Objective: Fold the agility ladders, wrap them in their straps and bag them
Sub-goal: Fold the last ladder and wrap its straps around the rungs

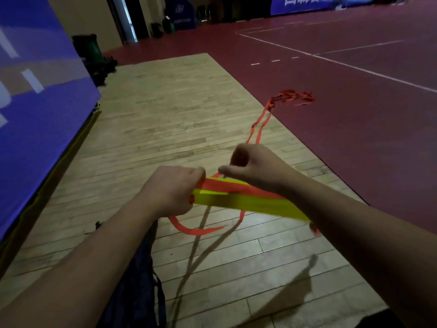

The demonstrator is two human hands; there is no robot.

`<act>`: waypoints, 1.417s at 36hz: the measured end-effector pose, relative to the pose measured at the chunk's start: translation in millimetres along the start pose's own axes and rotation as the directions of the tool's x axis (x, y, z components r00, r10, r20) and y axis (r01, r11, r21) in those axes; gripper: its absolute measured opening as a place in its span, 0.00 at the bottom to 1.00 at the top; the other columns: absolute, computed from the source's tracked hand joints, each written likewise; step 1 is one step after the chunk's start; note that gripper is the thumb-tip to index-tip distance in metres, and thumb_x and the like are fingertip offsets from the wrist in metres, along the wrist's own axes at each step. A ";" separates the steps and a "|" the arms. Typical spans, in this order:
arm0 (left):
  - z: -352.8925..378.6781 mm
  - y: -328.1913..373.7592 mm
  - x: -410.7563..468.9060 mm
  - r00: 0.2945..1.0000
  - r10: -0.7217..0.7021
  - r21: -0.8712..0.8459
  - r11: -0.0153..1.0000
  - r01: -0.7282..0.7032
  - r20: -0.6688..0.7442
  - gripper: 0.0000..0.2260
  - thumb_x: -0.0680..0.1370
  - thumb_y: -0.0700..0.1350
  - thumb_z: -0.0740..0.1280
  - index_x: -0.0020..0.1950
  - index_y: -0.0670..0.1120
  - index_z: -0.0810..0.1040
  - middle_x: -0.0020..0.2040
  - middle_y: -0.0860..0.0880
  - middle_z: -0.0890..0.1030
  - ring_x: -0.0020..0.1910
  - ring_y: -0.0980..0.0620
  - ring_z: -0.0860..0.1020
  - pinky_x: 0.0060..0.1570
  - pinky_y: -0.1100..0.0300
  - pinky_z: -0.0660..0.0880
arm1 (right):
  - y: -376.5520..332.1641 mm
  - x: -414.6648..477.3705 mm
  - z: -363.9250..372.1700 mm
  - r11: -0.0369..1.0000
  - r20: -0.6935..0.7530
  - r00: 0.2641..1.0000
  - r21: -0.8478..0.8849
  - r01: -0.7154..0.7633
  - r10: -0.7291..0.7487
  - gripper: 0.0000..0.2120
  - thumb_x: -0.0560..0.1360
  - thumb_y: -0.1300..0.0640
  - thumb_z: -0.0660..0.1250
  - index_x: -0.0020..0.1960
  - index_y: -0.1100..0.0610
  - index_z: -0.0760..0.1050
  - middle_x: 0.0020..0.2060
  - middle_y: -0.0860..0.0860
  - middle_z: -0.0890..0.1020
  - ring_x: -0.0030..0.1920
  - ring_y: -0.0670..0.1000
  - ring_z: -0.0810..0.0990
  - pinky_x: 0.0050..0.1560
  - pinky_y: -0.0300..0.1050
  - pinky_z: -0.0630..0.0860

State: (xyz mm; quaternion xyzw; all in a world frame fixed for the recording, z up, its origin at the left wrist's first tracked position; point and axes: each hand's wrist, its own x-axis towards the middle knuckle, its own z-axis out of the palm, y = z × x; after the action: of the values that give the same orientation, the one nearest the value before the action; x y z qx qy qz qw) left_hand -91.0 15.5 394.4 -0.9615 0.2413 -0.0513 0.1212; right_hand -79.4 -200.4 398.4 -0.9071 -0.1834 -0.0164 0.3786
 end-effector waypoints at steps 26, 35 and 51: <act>5.8 -30.7 6.6 0.965 0.191 -0.116 0.970 -0.213 -0.179 0.26 0.68 0.59 0.76 0.63 0.56 0.74 0.54 0.57 0.76 0.52 0.55 0.74 0.52 0.57 0.73 | 21.3 3.0 24.4 0.931 0.668 0.725 0.135 -0.339 0.167 0.11 0.75 0.57 0.74 0.50 0.61 0.75 0.33 0.54 0.81 0.33 0.53 0.82 0.38 0.49 0.81; -12.0 -43.2 -8.1 0.991 0.116 -0.449 0.883 -0.135 -0.069 0.33 0.66 0.58 0.79 0.68 0.62 0.70 0.63 0.64 0.65 0.58 0.63 0.69 0.52 0.69 0.73 | 23.1 1.5 17.6 0.925 0.696 0.705 0.163 -0.342 0.138 0.09 0.76 0.57 0.74 0.50 0.60 0.76 0.34 0.53 0.81 0.35 0.54 0.82 0.42 0.52 0.82; 3.1 -44.1 -17.0 0.989 0.058 -0.991 -0.003 0.134 0.134 0.26 0.58 0.65 0.81 0.49 0.52 0.86 0.49 0.51 0.85 0.54 0.51 0.82 0.52 0.61 0.77 | 22.7 -3.8 15.5 0.861 0.690 0.723 0.341 -0.378 0.044 0.05 0.77 0.60 0.72 0.47 0.59 0.76 0.33 0.56 0.79 0.34 0.56 0.79 0.39 0.50 0.80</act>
State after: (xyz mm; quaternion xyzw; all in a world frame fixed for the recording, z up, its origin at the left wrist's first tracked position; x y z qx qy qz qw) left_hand -85.6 62.0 402.1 -0.7717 0.1715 0.1966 -0.5801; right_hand -76.9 -205.5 371.3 -0.7521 -0.1956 0.3937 0.4909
